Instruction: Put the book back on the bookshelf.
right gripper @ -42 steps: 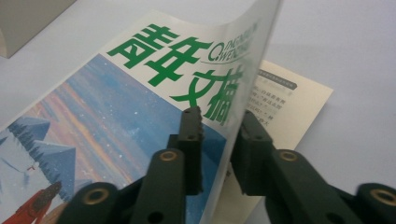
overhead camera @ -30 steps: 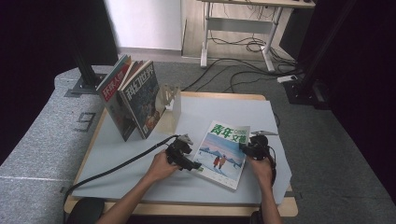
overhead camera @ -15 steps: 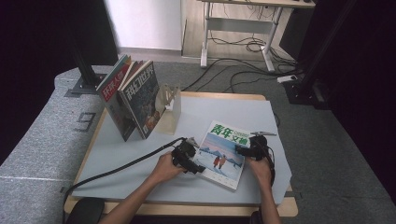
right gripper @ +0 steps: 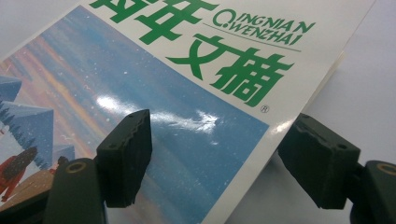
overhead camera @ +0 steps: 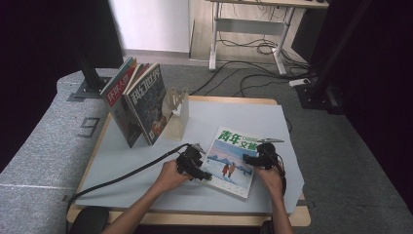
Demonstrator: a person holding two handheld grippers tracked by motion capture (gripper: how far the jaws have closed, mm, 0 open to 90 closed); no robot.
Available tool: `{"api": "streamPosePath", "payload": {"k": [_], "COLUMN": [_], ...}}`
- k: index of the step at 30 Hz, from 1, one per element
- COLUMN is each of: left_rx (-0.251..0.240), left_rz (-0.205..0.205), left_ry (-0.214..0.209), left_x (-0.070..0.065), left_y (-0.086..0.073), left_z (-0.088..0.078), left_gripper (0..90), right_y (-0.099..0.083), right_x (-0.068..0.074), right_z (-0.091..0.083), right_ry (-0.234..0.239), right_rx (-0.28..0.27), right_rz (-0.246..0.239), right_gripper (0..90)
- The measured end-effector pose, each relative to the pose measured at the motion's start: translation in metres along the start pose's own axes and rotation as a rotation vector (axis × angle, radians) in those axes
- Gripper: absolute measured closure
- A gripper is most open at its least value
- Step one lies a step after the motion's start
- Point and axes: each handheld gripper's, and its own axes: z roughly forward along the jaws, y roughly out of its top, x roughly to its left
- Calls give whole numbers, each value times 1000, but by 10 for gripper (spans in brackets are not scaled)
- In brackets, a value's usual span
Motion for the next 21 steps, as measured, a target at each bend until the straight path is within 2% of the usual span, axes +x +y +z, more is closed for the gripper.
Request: {"api": "streamPosePath", "payload": {"k": [4, 7, 10, 12, 14, 15, 19, 21], "left_rx": [3, 0, -2, -24, -38, -41, -59, -58], "left_rz": [7, 9, 6, 10, 9, 9, -1, 0], "left_ry": [7, -10, -30, -24, -16, -15, -10, -5], "left_x": [-5, -5, -2, 0, 3, 5, 9, 7], "left_y": [-4, -9, -9, -8, -7, -6, -2, 0], "left_z": [-2, -5, -5, -3, -1, 0, 4, 5], "left_gripper": [267, 273, 285, 284, 250, 230, 214, 205], "right_y": [0, 1, 0, -3, -6, -7, -9, -10], "right_x": [10, 14, 13, 9, 1, -1, -3, -4], "right_z": [0, 0, 0, 0, 1, 1, 1, 1], "right_ry": [25, 31, 34, 11, 19, 8, 30, 32], "right_rx": [6, 8, 1, -2, -14, -15, -14, -4], "right_rz": [-32, -39, -31, -28, 0, 5, 15, 41], "right_gripper": [266, 259, 213, 171, 123, 111, 123, 109]}}
